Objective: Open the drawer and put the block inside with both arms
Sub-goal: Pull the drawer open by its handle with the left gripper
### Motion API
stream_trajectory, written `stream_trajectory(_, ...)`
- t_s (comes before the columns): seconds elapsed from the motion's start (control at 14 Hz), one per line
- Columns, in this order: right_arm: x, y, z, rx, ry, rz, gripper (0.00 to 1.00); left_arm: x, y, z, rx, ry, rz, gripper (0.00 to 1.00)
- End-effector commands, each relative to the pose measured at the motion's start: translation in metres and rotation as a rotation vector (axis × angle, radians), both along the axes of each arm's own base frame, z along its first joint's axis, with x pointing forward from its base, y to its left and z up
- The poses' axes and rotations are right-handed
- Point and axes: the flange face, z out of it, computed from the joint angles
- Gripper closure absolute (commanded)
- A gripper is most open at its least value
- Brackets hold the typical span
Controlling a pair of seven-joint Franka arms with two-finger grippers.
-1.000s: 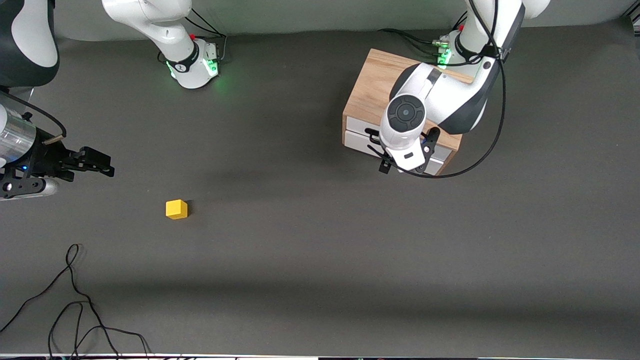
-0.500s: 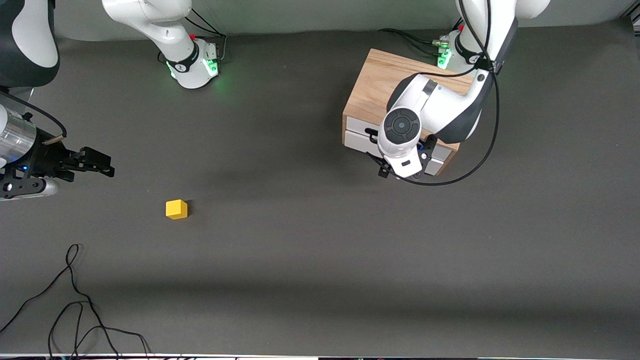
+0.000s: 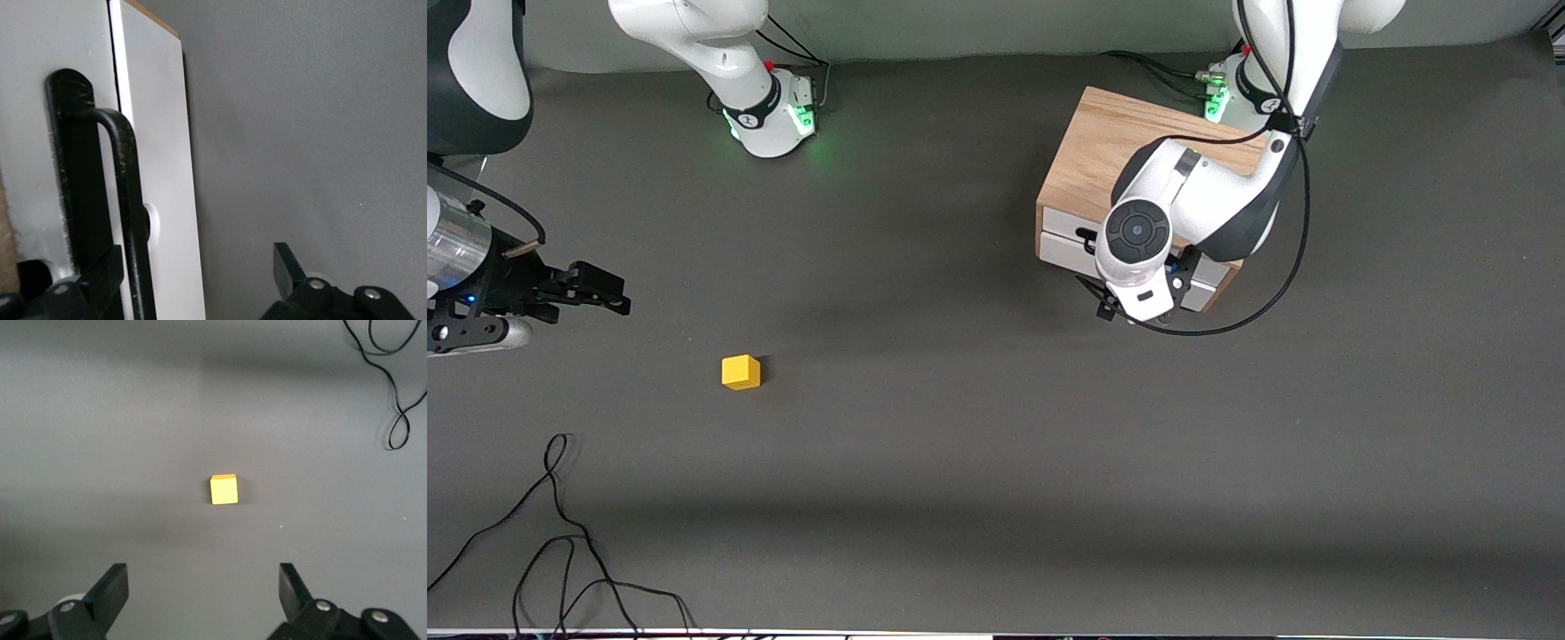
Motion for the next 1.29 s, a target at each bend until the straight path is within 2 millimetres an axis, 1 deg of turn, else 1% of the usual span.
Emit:
stream_trajectory(0.0,-0.004,0.003,0.004,0.011,-0.009,-0.004,0.00,0.006,-0.004,0.001,0.003,-0.006,-0.019,0.00)
stream_trajectory(0.14,-0.003,0.003,0.005,0.012,-0.015,-0.004,0.00,0.010,0.001,0.002,0.001,-0.008,-0.010,0.00)
stream_trajectory(0.36,-0.002,0.003,0.001,0.004,-0.028,-0.004,0.00,0.011,0.000,-0.009,0.008,0.002,-0.010,0.00)
stream_trajectory(0.57,-0.002,0.003,0.001,0.005,-0.034,-0.004,0.00,0.014,-0.001,-0.005,0.010,-0.011,-0.016,0.00)
stream_trajectory(0.79,-0.001,0.004,0.001,0.005,-0.035,-0.003,0.00,0.025,-0.004,-0.004,0.004,-0.028,-0.012,0.00)
stream_trajectory(1.0,-0.002,0.004,-0.001,0.006,-0.032,-0.003,0.00,0.038,-0.010,-0.010,-0.002,-0.036,-0.012,0.00)
stream_trajectory(1.21,-0.002,0.004,-0.001,0.006,-0.031,-0.002,0.00,0.055,-0.017,-0.009,-0.013,-0.063,-0.013,0.00)
